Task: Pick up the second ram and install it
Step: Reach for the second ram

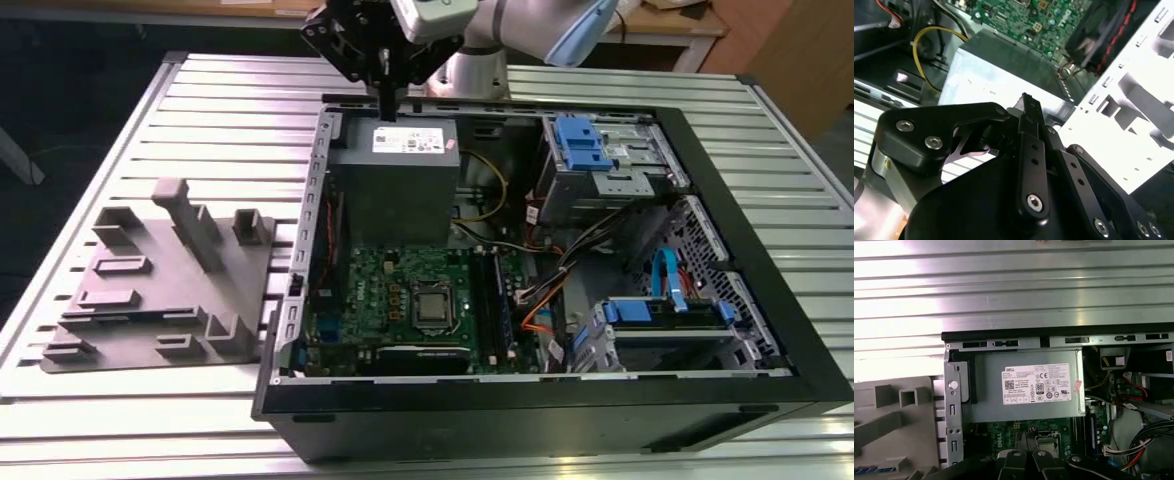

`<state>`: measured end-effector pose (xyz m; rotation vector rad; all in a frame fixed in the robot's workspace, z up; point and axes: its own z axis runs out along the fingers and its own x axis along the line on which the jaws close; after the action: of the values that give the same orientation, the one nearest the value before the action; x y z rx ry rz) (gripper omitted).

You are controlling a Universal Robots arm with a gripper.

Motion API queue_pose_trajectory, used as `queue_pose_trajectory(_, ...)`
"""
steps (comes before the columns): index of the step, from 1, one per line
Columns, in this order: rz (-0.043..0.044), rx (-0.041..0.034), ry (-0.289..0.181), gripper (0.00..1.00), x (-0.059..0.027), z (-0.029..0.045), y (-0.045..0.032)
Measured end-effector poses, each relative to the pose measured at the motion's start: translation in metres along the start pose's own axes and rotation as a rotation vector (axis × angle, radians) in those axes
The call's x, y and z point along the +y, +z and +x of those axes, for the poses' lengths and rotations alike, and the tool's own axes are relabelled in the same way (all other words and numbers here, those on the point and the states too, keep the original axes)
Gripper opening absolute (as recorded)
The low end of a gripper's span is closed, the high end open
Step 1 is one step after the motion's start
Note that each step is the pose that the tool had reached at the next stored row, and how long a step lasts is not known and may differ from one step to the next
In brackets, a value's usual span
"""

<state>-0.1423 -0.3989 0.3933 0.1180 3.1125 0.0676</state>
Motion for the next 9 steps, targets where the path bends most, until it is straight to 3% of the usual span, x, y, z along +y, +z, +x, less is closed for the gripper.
queue_pose_trajectory(9,-0.0001,0.0,0.0,0.07,-0.0017,0.0222,-0.0003)
